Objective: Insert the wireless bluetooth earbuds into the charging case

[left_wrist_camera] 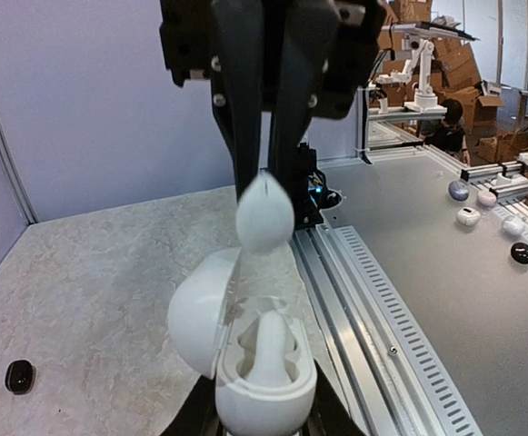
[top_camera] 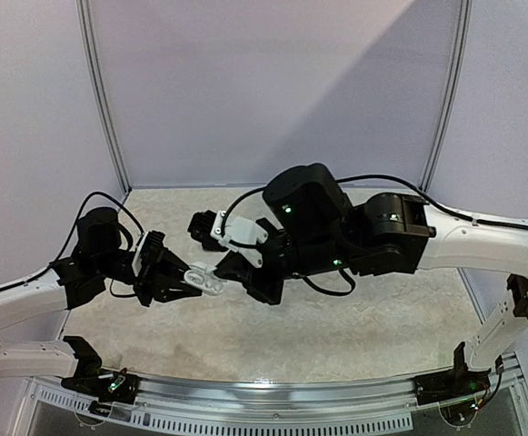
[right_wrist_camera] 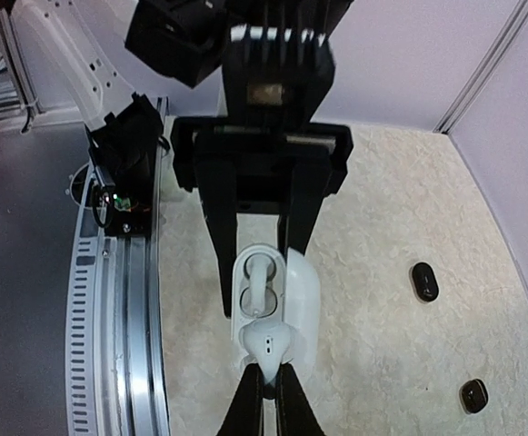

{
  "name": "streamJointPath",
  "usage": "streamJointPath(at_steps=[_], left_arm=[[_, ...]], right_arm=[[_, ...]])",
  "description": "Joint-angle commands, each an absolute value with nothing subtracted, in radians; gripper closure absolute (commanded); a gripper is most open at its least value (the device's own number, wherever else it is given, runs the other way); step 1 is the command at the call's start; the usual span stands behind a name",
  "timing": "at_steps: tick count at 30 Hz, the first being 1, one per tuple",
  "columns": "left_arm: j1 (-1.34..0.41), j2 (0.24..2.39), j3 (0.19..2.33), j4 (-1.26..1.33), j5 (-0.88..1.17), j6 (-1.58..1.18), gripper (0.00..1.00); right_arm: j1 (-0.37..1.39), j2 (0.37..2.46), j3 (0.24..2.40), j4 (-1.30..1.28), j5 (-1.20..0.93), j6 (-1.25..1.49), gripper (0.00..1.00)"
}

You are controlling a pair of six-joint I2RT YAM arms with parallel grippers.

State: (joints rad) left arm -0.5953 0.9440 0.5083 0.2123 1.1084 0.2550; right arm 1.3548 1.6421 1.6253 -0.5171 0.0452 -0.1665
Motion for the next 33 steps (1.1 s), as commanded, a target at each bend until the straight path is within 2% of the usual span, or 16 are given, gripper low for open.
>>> streamJointPath(at_steps=[1,17,20,24,33], left_arm=[[-0.597,0.930,0.513,0.227,1.103,0.238,1.00],[-0.597,0.927,0.511,0.235,1.095,0.225,1.00],[-0.597,0.925,0.511,0.238,1.097,0.224,1.00],[-0.595,0.923,0.511,0.227,1.095,0.219,1.00],[-0.593,0.922,0.504,0.138,1.022,0.211,1.00]], right_arm=[[1.369,1.691,1.657,-0.602,0.055,-0.206,1.00],[1.372,1.791,1.735,-0.697,0.121,-0.238,1.00],[1.372,1.810,1.752,-0.713,0.145,-0.241,0.91],[1.373,1.809,1.755,-0.717,0.148,-0.227,0.73],[1.373,1.674,1.712,-0.654,0.148,-0.154,0.68]])
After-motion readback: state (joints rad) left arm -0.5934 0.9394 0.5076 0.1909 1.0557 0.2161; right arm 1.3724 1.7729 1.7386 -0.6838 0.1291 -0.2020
